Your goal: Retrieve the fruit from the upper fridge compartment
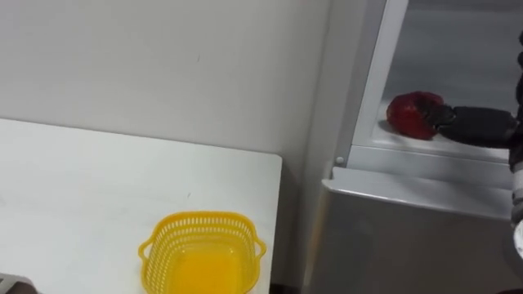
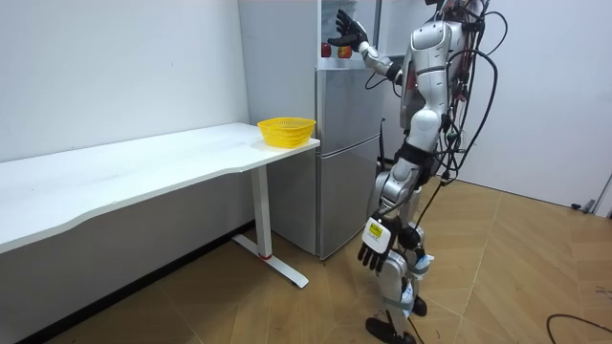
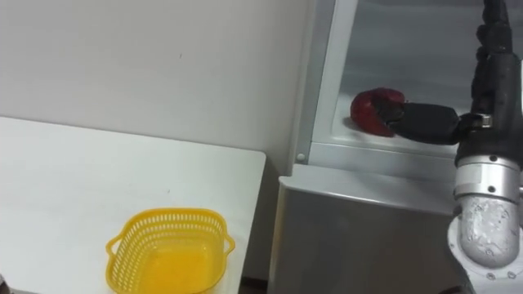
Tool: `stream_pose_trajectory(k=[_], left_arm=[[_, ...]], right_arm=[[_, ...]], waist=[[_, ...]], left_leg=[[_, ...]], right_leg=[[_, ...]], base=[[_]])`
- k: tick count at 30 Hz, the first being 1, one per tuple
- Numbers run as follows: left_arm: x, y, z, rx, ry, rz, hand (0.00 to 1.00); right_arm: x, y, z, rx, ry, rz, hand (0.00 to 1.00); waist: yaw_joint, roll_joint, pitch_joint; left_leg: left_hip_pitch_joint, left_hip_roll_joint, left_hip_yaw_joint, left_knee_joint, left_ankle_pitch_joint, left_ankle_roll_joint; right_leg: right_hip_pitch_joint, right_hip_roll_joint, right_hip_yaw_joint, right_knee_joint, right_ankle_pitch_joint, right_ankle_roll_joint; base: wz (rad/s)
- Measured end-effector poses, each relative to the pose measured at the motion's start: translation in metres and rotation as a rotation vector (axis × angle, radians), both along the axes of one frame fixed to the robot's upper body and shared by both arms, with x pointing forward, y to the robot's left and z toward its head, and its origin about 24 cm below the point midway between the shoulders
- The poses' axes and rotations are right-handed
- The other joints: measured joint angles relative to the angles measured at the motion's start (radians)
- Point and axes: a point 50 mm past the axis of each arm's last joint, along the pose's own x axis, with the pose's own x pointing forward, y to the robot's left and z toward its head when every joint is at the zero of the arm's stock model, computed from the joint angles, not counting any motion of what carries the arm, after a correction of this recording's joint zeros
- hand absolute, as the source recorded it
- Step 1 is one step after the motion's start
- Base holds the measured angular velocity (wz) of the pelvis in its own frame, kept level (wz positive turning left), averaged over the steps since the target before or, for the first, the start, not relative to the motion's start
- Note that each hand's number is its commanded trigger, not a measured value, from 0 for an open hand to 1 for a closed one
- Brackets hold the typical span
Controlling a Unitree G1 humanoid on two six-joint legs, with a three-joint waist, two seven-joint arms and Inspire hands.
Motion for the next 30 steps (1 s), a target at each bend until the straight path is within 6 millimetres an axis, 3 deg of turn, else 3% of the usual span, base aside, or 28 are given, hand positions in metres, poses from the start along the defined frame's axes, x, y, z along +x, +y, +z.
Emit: stream_pose_trajectory(k=[7, 12, 15, 18, 23, 30], left_arm=[[0.0, 0.0, 0.0, 0.001, 0.003, 0.001, 0.0], [0.003, 0.0, 0.001, 0.002, -0.005, -0.002, 0.0], [0.004, 0.001, 0.001, 0.003, -0.006, -0.004, 0.0], [0.007, 0.003, 0.002, 0.008, -0.016, -0.008, 0.0], [0.011, 0.004, 0.003, -0.004, -0.019, -0.014, 0.0], [0.012, 0.004, 0.003, -0.017, -0.017, -0.018, 0.0]], right_arm=[[0.013, -0.008, -0.003, -0.015, 0.081, -0.003, 0.0], [0.016, -0.004, 0.003, -0.033, 0.079, 0.031, 0.0], [0.021, -0.006, 0.0, -0.052, 0.119, 0.036, 0.0], [0.023, -0.005, -0.003, -0.085, 0.153, 0.045, 0.0], [0.026, -0.006, -0.008, -0.116, 0.206, 0.054, 0.0], [0.028, -0.001, -0.012, -0.159, 0.245, 0.101, 0.0]], waist=[[0.0, 0.016, -0.0052], [0.003, 0.016, -0.0052], [0.003, 0.009, -0.0062], [0.009, -0.003, -0.0023], [0.024, -0.02, -0.0048], [0.028, -0.022, -0.0039]], left_leg=[[0.0, -0.002, 0.001, 0.0, 0.002, 0.003], [-0.004, -0.003, 0.002, 0.001, 0.005, 0.004], [-0.004, -0.004, 0.002, 0.0, 0.005, 0.005], [-0.01, -0.004, 0.002, 0.0, 0.006, 0.005], [-0.018, -0.004, 0.0, 0.0, 0.006, 0.005], [-0.016, -0.003, -0.01, -0.002, 0.006, 0.005]], right_leg=[[-0.003, -0.001, -0.006, 0.012, 0.0, 0.0], [-0.007, -0.002, -0.005, 0.012, 0.0, 0.0], [-0.007, -0.003, -0.007, 0.012, 0.0, 0.0], [-0.011, -0.002, -0.008, 0.01, 0.0, 0.0], [-0.019, -0.002, -0.011, 0.011, 0.0, 0.0], [-0.017, -0.003, -0.014, 0.011, 0.0, 0.001]], base=[[0.02], [0.0], [0.0], [0.0], [0.0], [0.0]])
